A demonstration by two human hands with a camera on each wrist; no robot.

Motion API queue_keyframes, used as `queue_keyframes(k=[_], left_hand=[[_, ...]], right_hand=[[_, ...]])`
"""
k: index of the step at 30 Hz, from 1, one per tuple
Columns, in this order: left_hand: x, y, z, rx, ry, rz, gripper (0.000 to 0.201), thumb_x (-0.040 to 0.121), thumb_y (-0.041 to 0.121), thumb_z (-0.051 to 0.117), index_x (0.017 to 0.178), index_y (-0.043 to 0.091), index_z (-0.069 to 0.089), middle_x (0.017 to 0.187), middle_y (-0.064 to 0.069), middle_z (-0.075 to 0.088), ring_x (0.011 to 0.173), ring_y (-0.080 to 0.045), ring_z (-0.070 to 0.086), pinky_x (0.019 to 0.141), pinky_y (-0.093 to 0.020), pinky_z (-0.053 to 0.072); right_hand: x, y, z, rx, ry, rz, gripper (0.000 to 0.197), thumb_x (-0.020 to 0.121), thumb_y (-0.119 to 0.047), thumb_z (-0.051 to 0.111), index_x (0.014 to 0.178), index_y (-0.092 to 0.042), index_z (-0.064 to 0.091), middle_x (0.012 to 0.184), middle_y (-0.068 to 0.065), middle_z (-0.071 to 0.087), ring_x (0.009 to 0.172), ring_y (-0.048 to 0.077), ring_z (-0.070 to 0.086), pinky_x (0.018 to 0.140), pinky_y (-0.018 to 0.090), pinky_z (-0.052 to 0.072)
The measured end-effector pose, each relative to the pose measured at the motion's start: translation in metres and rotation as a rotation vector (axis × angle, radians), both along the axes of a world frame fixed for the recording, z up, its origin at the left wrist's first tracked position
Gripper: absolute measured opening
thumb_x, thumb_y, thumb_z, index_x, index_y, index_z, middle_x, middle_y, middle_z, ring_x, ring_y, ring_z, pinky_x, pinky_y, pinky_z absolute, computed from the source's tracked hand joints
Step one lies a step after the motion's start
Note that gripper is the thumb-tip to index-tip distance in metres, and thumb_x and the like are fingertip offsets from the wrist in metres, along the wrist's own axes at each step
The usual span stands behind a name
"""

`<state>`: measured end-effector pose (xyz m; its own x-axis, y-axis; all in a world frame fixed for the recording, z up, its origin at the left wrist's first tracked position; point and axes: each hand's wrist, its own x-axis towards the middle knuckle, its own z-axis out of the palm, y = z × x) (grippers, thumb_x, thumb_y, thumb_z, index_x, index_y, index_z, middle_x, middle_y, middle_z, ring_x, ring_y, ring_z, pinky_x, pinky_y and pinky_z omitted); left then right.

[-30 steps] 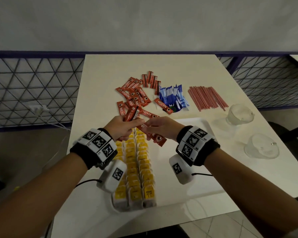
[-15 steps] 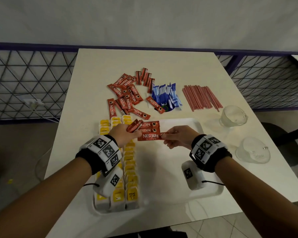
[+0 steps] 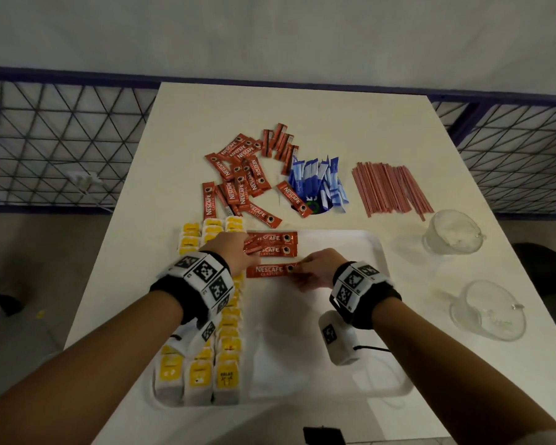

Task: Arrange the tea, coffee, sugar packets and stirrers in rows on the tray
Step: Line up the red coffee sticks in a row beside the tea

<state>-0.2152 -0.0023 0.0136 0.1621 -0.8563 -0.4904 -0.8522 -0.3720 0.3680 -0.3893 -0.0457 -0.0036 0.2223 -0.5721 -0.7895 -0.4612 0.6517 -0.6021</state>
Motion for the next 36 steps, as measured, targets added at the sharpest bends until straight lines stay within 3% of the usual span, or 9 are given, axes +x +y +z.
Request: queue_keyframes(k=[4, 8, 13, 17, 22, 27, 31, 34, 36], left_hand=[[-0.008, -0.007, -0.003, 0.062, -0.092, -0.101, 0.039, 0.088, 0.040, 0.057, 0.120, 0.016, 0.056, 0.118, -0.006, 0.061, 0.106, -0.023, 0.058, 0.088, -0.031, 0.046], [-0.019, -0.015, -0.007, 0.096, -0.208, -0.168, 0.044, 0.088, 0.047, 0.057, 0.121, 0.017, 0.056, 0.118, -0.005, 0.061, 0.106, -0.025, 0.059, 0.089, -0.035, 0.048], [-0.028, -0.021, -0.010, 0.116, -0.312, -0.220, 0.045, 0.088, 0.042, 0.057, 0.124, 0.015, 0.053, 0.121, -0.005, 0.058, 0.108, -0.026, 0.059, 0.087, -0.035, 0.045], [-0.029, -0.021, -0.010, 0.115, -0.346, -0.245, 0.045, 0.089, 0.040, 0.058, 0.126, 0.014, 0.050, 0.123, -0.006, 0.056, 0.111, -0.026, 0.057, 0.089, -0.036, 0.043], [-0.025, -0.021, -0.012, 0.093, -0.316, -0.244, 0.046, 0.087, 0.039, 0.059, 0.126, 0.015, 0.051, 0.122, -0.005, 0.057, 0.110, -0.026, 0.058, 0.089, -0.036, 0.045], [-0.022, -0.021, -0.009, 0.123, -0.275, -0.240, 0.046, 0.087, 0.040, 0.059, 0.124, 0.015, 0.051, 0.122, -0.006, 0.058, 0.110, -0.025, 0.058, 0.091, -0.035, 0.047], [-0.016, -0.018, -0.005, 0.074, -0.106, -0.203, 0.048, 0.085, 0.044, 0.061, 0.122, 0.016, 0.054, 0.117, -0.004, 0.061, 0.105, -0.024, 0.059, 0.088, -0.031, 0.047], [-0.013, -0.017, 0.003, 0.045, 0.057, -0.191, 0.046, 0.085, 0.040, 0.062, 0.124, 0.016, 0.056, 0.117, -0.006, 0.063, 0.106, -0.023, 0.058, 0.090, -0.027, 0.045], [-0.014, -0.017, 0.010, 0.035, 0.108, -0.220, 0.038, 0.087, 0.037, 0.060, 0.117, 0.014, 0.059, 0.108, -0.005, 0.065, 0.097, -0.021, 0.060, 0.078, -0.022, 0.043]], right_hand=[[0.003, -0.002, -0.001, 0.021, 0.059, 0.030, 0.022, 0.087, -0.001, 0.059, 0.067, 0.003, 0.050, 0.034, 0.006, 0.055, 0.028, 0.014, 0.053, 0.034, 0.026, 0.048], [0.006, -0.008, -0.003, 0.007, 0.123, 0.064, 0.023, 0.086, -0.006, 0.063, 0.068, 0.004, 0.053, 0.035, 0.007, 0.056, 0.030, 0.015, 0.055, 0.042, 0.029, 0.052], [0.009, -0.016, -0.008, -0.021, 0.195, 0.097, 0.028, 0.083, -0.013, 0.068, 0.064, 0.002, 0.055, 0.037, 0.007, 0.057, 0.047, 0.022, 0.057, 0.070, 0.037, 0.054], [0.008, -0.017, -0.009, -0.004, 0.188, 0.101, 0.027, 0.084, -0.013, 0.066, 0.065, 0.004, 0.055, 0.053, 0.015, 0.059, 0.053, 0.025, 0.056, 0.071, 0.039, 0.053], [0.009, -0.019, -0.012, 0.004, 0.197, 0.103, 0.027, 0.083, -0.015, 0.067, 0.067, 0.003, 0.056, 0.051, 0.013, 0.059, 0.054, 0.024, 0.057, 0.071, 0.038, 0.053], [0.006, -0.019, -0.009, -0.004, 0.203, 0.137, 0.028, 0.083, -0.016, 0.068, 0.066, 0.002, 0.054, 0.038, 0.007, 0.057, 0.034, 0.016, 0.056, 0.046, 0.028, 0.053], [-0.002, -0.020, 0.004, -0.044, 0.183, 0.184, 0.024, 0.081, -0.017, 0.070, 0.073, -0.001, 0.054, 0.064, 0.013, 0.062, 0.057, 0.020, 0.060, 0.064, 0.031, 0.055], [-0.005, -0.018, 0.016, -0.105, 0.015, 0.184, 0.015, 0.083, -0.009, 0.066, 0.088, -0.005, 0.053, 0.074, 0.013, 0.060, 0.062, 0.020, 0.059, 0.066, 0.030, 0.055], [-0.002, -0.016, 0.024, -0.151, -0.077, 0.227, 0.024, 0.082, -0.007, 0.066, 0.100, -0.011, 0.051, 0.080, 0.011, 0.060, 0.066, 0.020, 0.059, 0.068, 0.032, 0.054]])
